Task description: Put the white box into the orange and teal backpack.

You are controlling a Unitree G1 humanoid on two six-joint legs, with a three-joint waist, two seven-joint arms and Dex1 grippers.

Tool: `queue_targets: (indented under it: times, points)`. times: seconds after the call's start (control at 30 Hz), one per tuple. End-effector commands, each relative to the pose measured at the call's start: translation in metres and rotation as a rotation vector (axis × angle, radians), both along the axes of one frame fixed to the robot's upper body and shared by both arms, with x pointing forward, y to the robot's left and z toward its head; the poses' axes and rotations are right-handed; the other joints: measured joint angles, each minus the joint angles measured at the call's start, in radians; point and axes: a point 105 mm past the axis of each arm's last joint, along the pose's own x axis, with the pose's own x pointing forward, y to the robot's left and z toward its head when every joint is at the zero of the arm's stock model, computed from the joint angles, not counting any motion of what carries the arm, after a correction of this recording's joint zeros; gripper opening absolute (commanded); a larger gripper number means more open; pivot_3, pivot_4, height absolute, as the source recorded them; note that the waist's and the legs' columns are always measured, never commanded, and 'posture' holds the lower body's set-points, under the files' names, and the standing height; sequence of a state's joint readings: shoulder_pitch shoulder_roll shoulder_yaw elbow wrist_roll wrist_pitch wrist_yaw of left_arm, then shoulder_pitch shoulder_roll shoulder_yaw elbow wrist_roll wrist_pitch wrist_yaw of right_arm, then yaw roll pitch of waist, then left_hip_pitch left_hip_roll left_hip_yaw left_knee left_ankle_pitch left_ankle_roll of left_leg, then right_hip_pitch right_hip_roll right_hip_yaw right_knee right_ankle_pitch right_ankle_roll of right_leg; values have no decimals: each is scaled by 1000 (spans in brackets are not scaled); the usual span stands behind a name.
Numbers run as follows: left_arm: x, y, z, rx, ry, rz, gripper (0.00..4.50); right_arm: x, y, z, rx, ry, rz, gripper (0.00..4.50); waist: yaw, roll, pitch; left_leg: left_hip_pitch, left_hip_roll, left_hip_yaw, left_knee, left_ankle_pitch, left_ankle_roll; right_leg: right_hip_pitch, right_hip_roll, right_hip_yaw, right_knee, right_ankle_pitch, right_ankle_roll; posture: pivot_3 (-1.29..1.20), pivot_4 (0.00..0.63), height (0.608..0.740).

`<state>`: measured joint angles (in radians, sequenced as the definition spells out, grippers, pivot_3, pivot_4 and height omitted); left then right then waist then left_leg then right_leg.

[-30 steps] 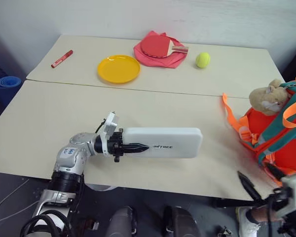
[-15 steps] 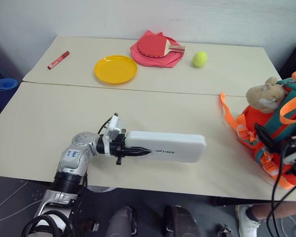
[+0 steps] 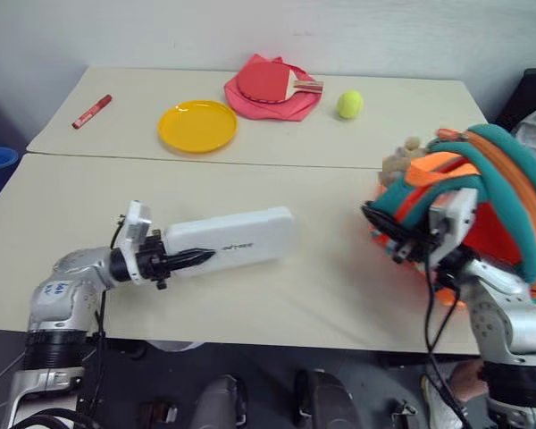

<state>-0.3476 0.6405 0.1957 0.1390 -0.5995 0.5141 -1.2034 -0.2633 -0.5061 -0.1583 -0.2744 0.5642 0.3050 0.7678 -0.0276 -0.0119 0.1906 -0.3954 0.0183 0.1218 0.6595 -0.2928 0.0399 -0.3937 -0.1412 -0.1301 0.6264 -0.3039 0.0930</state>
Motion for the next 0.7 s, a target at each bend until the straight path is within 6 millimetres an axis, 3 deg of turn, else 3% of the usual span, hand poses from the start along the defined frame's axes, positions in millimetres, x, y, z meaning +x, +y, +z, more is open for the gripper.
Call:
queue_targets:
  times: [0.03, 0.13, 0.2, 0.33, 0.43, 0.53, 0.7]
  points:
    - [10, 8, 21, -78, -51, 69, 1217, -22, 44, 25, 47, -41, 205, 25, 2, 0, 0, -1, 0, -1, 0, 0, 0, 0, 0, 0, 0, 0, 0, 0, 150, 740]
    - [13, 11, 32, -109, -67, 73, 1217, -55, 69, 29, 52, 52, 410, 25, 9, 0, 0, -5, -1, -3, 1, 0, 0, -1, -1, -2, -1, 0, 0, 0, 150, 740]
    - [15, 16, 36, -101, -70, 95, 1217, -79, 72, 26, 26, 141, 512, 25, 17, 0, 0, -8, -1, -4, 3, -1, 1, -3, -1, -3, -1, 0, 0, 0, 150, 740]
    - [8, 23, 54, -112, -57, 76, 1217, -105, 49, 16, -50, 302, 535, 25, 26, -1, 0, -9, -2, -4, 3, -3, 4, -2, -2, -4, -5, 0, 1, 0, 150, 740]
    - [0, 25, 64, -107, -57, 46, 1217, -106, 27, 16, -54, 380, 474, 25, 27, -3, 1, -9, -3, -4, 3, -4, 6, 0, -2, -4, -7, 1, 3, 0, 150, 740]
    - [-6, 24, 70, -96, -83, 26, 1217, -94, 13, 14, -66, 389, 383, 25, 28, -3, 1, -8, -3, -4, 4, -4, 7, 0, -3, -4, -7, 2, 4, 0, 150, 740]
    - [-22, 9, 96, -142, -140, -59, 1217, -76, 9, 10, -78, 361, 314, 25, 28, -3, 1, -8, -4, -4, 4, -4, 6, -1, -4, -3, -8, 2, 4, 0, 150, 740]
